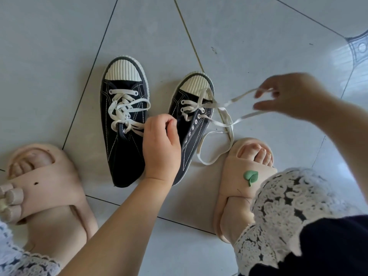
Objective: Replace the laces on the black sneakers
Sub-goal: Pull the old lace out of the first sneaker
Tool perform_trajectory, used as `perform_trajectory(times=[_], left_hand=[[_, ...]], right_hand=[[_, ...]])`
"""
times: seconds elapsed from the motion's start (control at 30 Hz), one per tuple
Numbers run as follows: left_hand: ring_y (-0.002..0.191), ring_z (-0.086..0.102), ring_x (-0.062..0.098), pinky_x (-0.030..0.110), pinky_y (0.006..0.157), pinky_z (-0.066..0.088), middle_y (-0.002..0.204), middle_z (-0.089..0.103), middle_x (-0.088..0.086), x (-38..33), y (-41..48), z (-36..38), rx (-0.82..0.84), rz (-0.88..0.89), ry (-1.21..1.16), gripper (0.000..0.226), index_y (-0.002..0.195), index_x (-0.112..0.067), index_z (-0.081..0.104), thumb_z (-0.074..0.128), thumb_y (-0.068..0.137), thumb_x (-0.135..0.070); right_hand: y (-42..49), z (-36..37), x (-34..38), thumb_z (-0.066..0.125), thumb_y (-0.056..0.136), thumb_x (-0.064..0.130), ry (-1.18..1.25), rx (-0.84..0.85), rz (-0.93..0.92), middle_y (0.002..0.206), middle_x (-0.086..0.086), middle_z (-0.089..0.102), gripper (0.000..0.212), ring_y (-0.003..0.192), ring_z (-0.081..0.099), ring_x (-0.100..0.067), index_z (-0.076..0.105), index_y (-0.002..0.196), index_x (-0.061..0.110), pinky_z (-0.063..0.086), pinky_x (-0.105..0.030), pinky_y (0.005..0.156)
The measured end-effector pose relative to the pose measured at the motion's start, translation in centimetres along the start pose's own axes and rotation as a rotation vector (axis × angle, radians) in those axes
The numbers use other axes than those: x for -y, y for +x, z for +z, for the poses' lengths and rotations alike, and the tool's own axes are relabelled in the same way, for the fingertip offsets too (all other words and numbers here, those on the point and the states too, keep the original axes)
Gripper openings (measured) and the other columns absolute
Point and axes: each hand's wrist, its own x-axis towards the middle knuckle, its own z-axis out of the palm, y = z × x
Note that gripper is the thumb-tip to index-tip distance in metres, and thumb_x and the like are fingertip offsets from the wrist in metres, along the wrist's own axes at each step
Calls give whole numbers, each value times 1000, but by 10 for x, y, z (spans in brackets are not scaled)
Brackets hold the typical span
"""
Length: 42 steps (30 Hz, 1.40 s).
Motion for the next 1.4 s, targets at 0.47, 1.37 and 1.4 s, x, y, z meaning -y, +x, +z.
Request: perform_trajectory(times=[0.47,1.37,1.4], left_hand=[[78,41,11,0,78,26,81,49,4,0,0,0,-6,28,-9,5,84,6,57,53,85,4],[72,45,14,13,70,30,75,52,3,-3,-2,1,18,-10,-93,14,81,1,59,62,81,-13],[72,44,12,12,70,29,75,51,1,-3,-2,1,22,-12,-92,14,81,1,60,62,81,-13]], right_hand=[[-4,56,62,59,81,26,121,-7,-59,56,4,41,20,57,41,-18,54,65,15,29,-27,49],[-2,37,128,39,59,1,-1052,-28,-709,52,8,30,24,51,44,-10,32,56,24,40,-18,60],[-1,37,133,42,62,0,-1018,-33,-742,54,8,30,26,54,40,-13,32,58,24,38,-21,63]])
